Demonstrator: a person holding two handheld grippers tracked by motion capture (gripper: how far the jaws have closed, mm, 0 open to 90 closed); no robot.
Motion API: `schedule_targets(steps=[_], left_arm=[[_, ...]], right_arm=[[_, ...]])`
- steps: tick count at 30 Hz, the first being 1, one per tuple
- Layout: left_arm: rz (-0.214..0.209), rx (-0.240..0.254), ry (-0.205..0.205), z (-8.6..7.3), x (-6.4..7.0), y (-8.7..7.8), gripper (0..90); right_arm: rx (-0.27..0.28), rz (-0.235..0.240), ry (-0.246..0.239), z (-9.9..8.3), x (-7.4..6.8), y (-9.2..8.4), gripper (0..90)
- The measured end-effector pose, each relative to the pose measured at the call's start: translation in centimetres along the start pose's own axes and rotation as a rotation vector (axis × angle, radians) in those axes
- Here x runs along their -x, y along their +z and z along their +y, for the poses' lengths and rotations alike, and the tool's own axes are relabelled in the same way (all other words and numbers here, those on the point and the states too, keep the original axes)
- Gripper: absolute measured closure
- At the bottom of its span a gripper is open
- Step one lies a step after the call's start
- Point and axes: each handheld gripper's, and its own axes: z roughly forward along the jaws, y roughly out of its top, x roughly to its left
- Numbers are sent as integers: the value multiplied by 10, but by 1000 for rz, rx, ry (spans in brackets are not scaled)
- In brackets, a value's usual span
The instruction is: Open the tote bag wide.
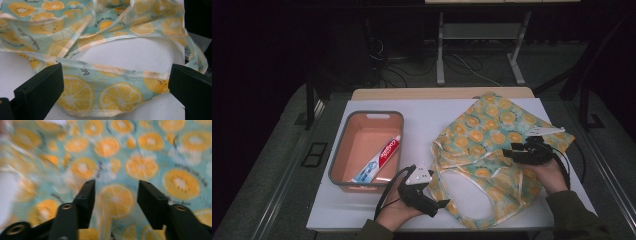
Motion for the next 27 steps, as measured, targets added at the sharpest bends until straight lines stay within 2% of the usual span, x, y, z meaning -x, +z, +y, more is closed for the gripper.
schedule_targets(steps=[2, 3, 4, 6, 8, 11, 14, 16, 17, 18, 19, 20, 24, 27], left_arm=[[-1, -1, 1, 0, 0, 0, 0], [-1, 0, -1, 0, 0, 0, 0], [-1, 0, -2, 0, 0, 0, 0], [-2, 0, -2, 0, 0, 0, 0], [-1, -1, 0, 0, 0, 0, 0], [-2, -2, 1, 0, 0, 1, 0], [-4, -4, 0, 0, 0, 1, 0], [-5, -5, -2, 0, 0, 1, 0], [-5, -5, -2, 0, 0, 1, 0], [-6, -5, -2, 0, 0, 1, 0], [-6, -5, -2, 0, 0, 1, 0], [-7, -5, -3, 0, 0, 1, 0], [-8, -6, -4, 0, -1, 2, 0], [-8, -8, -4, 0, -1, 2, 0]], right_arm=[[26, 37, -31, 4, -8, -10, 408], [51, 90, -67, 6, -19, -19, 397], [51, 90, -67, 6, -19, -19, 397], [47, 147, -109, 6, -34, -22, 399], [25, 206, -169, 5, -48, -19, 428], [-20, 270, -235, 6, -68, -7, 423], [-67, 284, -284, 6, -82, 9, 402], [-101, 287, -311, 4, -86, 22, 398], [-148, 286, -331, 2, -87, 33, 438], [-148, 286, -331, 2, -87, 33, 438], [-184, 276, -347, -1, -86, 42, 503], [-184, 276, -347, -1, -86, 42, 503], [-217, 304, -337, -5, -82, 51, 624], [-231, 300, -331, -6, -80, 57, 720]])
